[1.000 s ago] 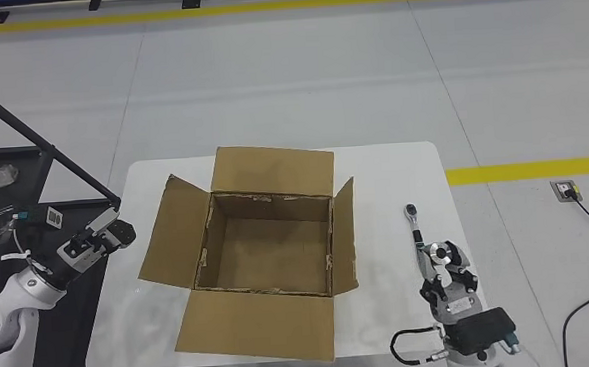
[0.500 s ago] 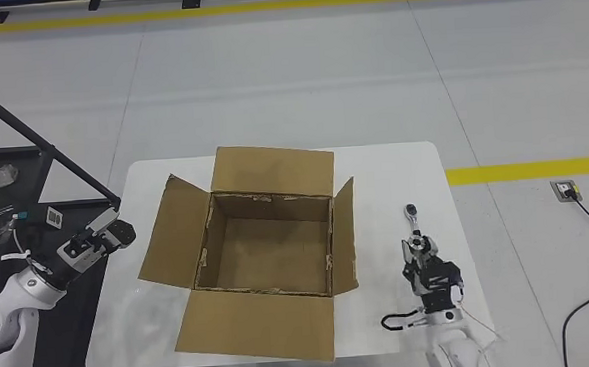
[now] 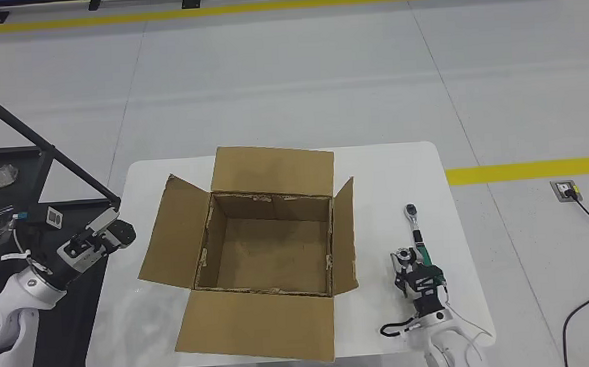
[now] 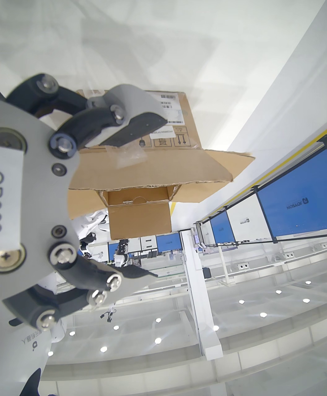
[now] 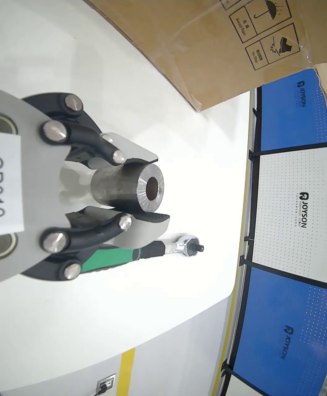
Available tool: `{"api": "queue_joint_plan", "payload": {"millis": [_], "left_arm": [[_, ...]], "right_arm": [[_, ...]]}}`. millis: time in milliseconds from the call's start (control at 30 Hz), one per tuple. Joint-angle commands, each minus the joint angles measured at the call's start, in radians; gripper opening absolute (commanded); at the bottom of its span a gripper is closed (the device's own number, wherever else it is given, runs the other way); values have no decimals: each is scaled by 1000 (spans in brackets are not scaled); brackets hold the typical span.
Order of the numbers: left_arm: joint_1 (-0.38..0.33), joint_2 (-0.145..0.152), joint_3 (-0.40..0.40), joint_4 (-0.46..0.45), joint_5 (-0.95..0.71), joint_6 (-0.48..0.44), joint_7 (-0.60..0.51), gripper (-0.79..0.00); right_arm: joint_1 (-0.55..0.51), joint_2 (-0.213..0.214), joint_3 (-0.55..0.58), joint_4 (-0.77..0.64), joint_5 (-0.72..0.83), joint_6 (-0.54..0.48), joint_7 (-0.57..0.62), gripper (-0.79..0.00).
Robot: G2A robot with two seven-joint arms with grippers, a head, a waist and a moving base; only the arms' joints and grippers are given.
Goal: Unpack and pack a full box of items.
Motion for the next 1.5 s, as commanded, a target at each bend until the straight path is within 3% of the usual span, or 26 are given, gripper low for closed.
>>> {"api": "queue_joint_plan", "payload": {"millis": [0,267,300,333,367,433,567,833,1000,1100,1300,1467], "left_arm": [[0,0,0,0,0,0,0,0],[0,0,0,0,0,0,0,0],[0,0,0,0,0,0,0,0],[0,0,0,0,0,0,0,0],[0,0,0,0,0,0,0,0],[0,0,0,0,0,0,0,0],[0,0,0,0,0,0,0,0],[0,0,0,0,0,0,0,0],[9,-1,3,-13,8,-1,7,0],[32,0,-5,-28,17,-19,22,0],[88,1,-73,10,-72,-77,25,0],[152,-4,-132,49,-251,-60,-3,0]], "right_arm": [[6,3,-2,8,-17,-14,1,-785],[19,11,-8,23,-36,-33,26,-785],[21,12,-9,26,-40,-37,33,-554],[23,13,-9,27,-42,-39,38,-437],[24,14,-10,29,-41,-40,40,-394],[26,15,-10,33,-36,-48,38,-166],[18,19,-8,24,-36,-53,20,-18],[-76,31,23,-151,-12,-37,-47,0],[-202,42,77,-447,62,-88,-29,0],[-271,41,115,-643,263,-139,31,0],[-277,42,121,-659,281,-148,44,0],[-277,42,121,-659,281,-148,44,0]]}}
